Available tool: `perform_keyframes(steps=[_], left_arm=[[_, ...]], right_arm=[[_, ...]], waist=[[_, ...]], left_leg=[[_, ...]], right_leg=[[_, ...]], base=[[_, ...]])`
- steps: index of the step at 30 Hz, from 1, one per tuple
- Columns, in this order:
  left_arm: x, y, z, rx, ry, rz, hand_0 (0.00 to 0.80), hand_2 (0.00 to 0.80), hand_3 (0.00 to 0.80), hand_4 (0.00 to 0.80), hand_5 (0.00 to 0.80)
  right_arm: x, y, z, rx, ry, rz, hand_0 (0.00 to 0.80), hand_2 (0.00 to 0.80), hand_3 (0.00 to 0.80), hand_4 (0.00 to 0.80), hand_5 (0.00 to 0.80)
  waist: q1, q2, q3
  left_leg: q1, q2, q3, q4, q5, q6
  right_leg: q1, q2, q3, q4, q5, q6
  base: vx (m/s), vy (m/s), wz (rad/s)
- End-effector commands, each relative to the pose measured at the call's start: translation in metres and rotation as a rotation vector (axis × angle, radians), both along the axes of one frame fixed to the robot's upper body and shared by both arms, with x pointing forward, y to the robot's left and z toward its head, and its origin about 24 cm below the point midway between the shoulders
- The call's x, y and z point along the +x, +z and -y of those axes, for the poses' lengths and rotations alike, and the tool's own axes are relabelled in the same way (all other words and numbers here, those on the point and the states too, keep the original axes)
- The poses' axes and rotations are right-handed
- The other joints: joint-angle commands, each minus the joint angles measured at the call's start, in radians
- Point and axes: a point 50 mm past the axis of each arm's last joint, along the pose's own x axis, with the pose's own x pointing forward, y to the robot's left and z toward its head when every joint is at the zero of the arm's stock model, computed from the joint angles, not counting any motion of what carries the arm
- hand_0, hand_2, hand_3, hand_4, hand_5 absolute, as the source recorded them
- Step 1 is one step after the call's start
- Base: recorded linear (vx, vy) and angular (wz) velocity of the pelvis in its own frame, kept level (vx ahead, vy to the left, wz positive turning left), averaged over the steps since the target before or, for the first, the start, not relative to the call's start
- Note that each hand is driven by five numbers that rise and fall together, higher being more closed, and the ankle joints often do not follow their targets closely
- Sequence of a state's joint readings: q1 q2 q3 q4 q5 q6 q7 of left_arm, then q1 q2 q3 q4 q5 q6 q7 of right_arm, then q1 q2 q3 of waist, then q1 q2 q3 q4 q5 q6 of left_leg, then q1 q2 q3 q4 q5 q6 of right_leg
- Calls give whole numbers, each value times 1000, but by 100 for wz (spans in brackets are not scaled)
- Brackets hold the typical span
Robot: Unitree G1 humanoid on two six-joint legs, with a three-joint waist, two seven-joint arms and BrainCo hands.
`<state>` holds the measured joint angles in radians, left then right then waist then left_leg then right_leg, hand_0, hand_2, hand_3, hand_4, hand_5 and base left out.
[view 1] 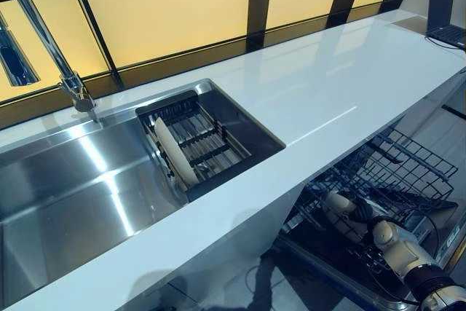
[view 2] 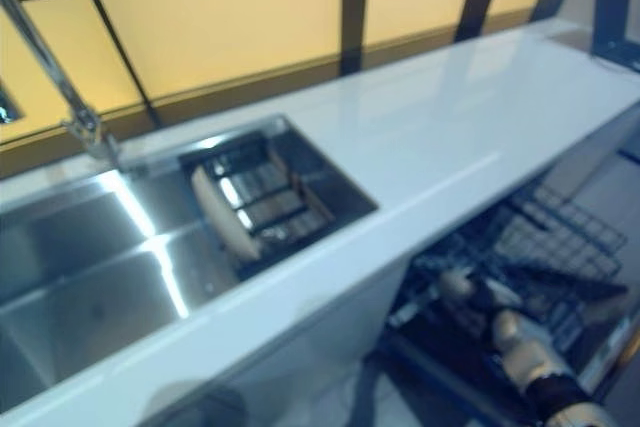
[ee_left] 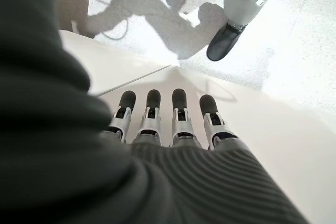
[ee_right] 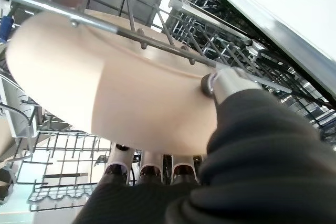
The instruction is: Take plates into dishwasher
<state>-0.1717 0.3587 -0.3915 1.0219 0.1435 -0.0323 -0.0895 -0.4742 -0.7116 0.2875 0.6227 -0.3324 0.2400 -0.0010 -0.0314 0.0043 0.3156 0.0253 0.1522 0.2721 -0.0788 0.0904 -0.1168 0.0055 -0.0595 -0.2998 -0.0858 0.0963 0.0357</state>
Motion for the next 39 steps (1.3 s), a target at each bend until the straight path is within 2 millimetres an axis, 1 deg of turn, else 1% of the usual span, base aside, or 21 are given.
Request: perform_keyframes(steps=[1,15,22,25,26,28,30,31,33,34,35,38,39], left_arm=[[10,5,5,30,-87,13,0,0,0,0,0],[9,4,5,32,-84,13,0,0,0,0,0],[6,4,1,39,-73,7,0,0,0,0,0],[5,3,0,38,-59,6,0,0,0,0,0],[3,2,-2,40,-51,3,0,0,0,0,0],[0,1,-3,41,-40,3,0,0,0,0,0],[-3,0,-5,44,-26,0,0,0,0,0,0],[-4,-1,-5,44,-23,-1,0,0,0,0,0],[-8,-3,-6,43,-9,-4,0,0,0,0,0],[-9,-4,-6,43,-7,-5,0,0,0,0,0],[-12,-5,-7,41,1,-9,0,0,0,0,0],[-18,-9,-6,35,19,-19,0,0,0,0,0],[-18,-9,-6,35,21,-20,0,0,0,0,0]], right_arm=[[-4,-16,-2,-21,-12,-72,0,0,0,0,0],[-6,-14,-3,-4,-2,-52,0,0,0,0,0],[-5,0,-4,42,-8,47,0,0,0,0,0],[-5,13,-5,91,-25,144,0,0,0,0,0],[-5,22,-5,120,-35,211,0,0,0,0,0],[-6,35,-4,153,-56,307,0,0,0,0,0],[-10,50,-1,191,-82,421,0,0,0,0,0],[-11,54,0,199,-88,449,0,0,0,0,0],[-17,72,4,228,-108,585,0,0,0,0,0],[-18,75,5,231,-112,616,0,0,0,0,0],[-21,84,7,236,-120,671,0,0,0,0,0],[-29,102,11,255,-129,791,0,0,0,0,0],[-29,103,12,256,-130,798,0,0,0,0,0]], waist=[[15,-13,-13],[8,-22,-17],[0,-28,-21],[-9,-31,-20],[-14,-34,-20],[-22,-39,-20],[-32,-44,-22],[-34,-45,-23],[-45,-49,-28],[-47,-49,-29],[-53,-50,-34],[-66,-53,-46],[-66,-53,-48]], left_leg=[[-96,-23,49,-8,21,9],[-88,-21,51,-8,21,11],[-83,-21,54,-8,19,11],[-78,-20,56,-8,19,11],[-74,-19,59,-8,18,12],[-72,-18,63,-8,17,13],[-69,-16,67,-8,15,15],[-68,-15,69,-8,14,16],[-64,-11,75,-8,12,17],[-64,-11,76,-8,12,17],[-62,-9,79,-8,11,17],[-54,-5,89,-8,8,17],[-53,-4,90,-8,8,17]], right_leg=[[24,23,-22,44,-104,35],[30,27,-14,49,-106,34],[34,29,-8,47,-105,34],[36,31,-2,48,-104,35],[38,32,3,49,-104,35],[38,33,10,50,-104,36],[39,37,20,50,-104,37],[39,38,22,49,-104,37],[43,41,30,49,-106,36],[43,41,31,49,-107,35],[47,43,35,49,-110,35],[54,46,45,49,-115,33],[55,46,46,50,-115,33]], base=[[0,0,0],[0,0,0],[0,0,0],[0,0,0],[-7,13,-3],[-4,4,-2],[0,0,0],[-17,5,-3],[0,0,0],[0,15,-3],[5,13,-6],[18,17,-10],[18,19,-7]])
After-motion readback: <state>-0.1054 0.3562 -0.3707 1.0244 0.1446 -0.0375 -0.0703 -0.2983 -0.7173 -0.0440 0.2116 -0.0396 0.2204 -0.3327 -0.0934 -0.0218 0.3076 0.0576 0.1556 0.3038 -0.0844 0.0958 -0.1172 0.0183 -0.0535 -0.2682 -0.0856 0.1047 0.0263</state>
